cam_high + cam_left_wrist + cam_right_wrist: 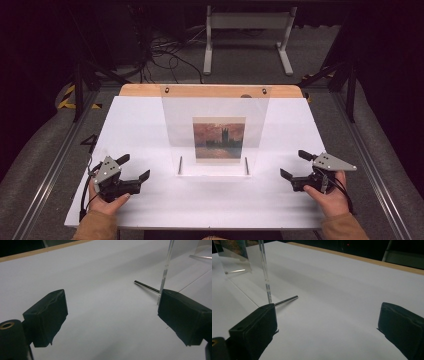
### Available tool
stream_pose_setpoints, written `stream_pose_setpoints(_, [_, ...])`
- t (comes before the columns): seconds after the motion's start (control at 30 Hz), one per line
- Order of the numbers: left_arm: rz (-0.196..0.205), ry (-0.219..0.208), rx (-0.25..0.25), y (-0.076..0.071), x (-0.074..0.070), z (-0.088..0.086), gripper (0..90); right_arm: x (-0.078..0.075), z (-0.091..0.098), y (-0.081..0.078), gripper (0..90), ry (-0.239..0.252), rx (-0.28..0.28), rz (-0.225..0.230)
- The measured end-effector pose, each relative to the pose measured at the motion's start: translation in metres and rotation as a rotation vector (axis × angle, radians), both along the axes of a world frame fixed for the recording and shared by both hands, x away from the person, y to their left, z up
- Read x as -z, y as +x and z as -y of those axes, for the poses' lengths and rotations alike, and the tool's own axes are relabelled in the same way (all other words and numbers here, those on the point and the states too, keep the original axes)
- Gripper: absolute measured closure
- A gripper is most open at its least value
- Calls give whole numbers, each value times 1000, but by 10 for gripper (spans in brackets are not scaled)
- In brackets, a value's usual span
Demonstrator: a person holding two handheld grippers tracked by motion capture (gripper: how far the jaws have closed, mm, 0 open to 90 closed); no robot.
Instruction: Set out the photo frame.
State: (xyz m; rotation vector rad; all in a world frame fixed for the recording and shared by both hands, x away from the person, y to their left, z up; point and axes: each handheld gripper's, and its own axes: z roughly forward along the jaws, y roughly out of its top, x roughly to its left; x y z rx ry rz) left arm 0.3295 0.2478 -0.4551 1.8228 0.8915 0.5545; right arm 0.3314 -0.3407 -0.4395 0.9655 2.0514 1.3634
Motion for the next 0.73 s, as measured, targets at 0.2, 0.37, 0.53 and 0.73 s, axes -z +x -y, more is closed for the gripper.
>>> stream_pose_setpoints(0.2, [-21,-72,42,3,7,4,93,13,-4,2,33,-6,10,-35])
stream_pose_setpoints(0.37, [-39,-67,53,6,11,4,94,13,-5,3,37,-12,23,-44])
stream_pose_setpoints(0.53, [-40,-69,51,6,11,4,94,13,-4,3,37,-12,22,-45])
stream_pose_setpoints(0.73, [-42,-67,47,7,11,3,95,13,-5,3,40,-15,24,-42])
